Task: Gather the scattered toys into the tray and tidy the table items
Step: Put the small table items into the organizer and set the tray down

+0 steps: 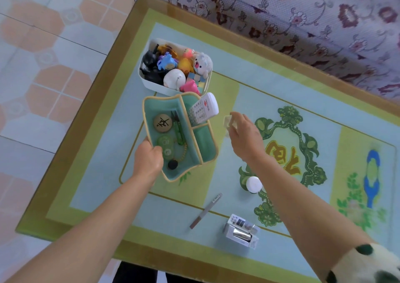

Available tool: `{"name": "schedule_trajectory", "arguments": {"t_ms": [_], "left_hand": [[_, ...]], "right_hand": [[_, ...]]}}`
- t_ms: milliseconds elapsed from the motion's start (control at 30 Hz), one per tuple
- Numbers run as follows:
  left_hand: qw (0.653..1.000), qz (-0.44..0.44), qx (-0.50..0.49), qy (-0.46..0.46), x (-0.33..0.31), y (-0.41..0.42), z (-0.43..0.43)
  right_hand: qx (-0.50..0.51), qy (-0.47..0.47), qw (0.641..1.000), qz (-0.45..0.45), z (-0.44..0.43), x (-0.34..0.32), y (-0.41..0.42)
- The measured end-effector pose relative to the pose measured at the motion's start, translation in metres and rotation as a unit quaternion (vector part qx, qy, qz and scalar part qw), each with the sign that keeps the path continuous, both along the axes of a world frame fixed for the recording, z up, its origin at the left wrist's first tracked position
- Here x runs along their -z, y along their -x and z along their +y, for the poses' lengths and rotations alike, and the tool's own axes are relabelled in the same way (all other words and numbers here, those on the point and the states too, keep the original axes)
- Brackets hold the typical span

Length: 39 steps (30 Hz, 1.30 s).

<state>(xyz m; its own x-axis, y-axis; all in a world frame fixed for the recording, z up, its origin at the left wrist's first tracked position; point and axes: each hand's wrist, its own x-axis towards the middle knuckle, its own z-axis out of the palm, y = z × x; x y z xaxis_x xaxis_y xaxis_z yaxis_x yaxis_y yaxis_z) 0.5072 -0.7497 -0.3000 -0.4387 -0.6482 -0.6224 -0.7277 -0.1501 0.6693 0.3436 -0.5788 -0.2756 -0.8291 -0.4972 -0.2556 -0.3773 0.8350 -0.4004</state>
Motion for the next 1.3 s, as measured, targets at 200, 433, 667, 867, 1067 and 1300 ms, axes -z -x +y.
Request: {"name": "schedule_trajectory", "arguments": {"t_ms": [200, 433, 667, 867, 1067, 1300], "left_hand": [[1.0, -0.002, 0.003, -0.004, -0.007, 0.003, 0.0], [0.999, 0.04, 0.025, -0.017, -0.021, -0.002, 0.003], [0.993, 0.093, 0.051, -0.052, -0.036, -0.021, 0.006], [0.996, 0.033, 0.081, -0.022, -0.031, -0.042, -0.001], [0.993, 0.027, 0.109, -0.022, -0.028, -0.055, -0.006], [0.989, 0.02, 0.146, -0.016, -0.022, -0.062, -0.007]], "right_hand": [[0.067, 0.144, 0.987, -0.01, 0.007, -0.07, -0.026], [0.027, 0.272, 0.949, -0.155, -0.042, -0.114, -0.09], [0.046, 0.154, 0.972, -0.172, -0.119, -0.073, -0.103], [0.094, 0.036, 0.975, -0.197, -0.142, -0.036, -0.11], [0.107, 0.044, 0.971, -0.208, -0.139, -0.033, -0.126], [0.175, 0.246, 0.942, -0.144, -0.087, -0.073, -0.162]]}}
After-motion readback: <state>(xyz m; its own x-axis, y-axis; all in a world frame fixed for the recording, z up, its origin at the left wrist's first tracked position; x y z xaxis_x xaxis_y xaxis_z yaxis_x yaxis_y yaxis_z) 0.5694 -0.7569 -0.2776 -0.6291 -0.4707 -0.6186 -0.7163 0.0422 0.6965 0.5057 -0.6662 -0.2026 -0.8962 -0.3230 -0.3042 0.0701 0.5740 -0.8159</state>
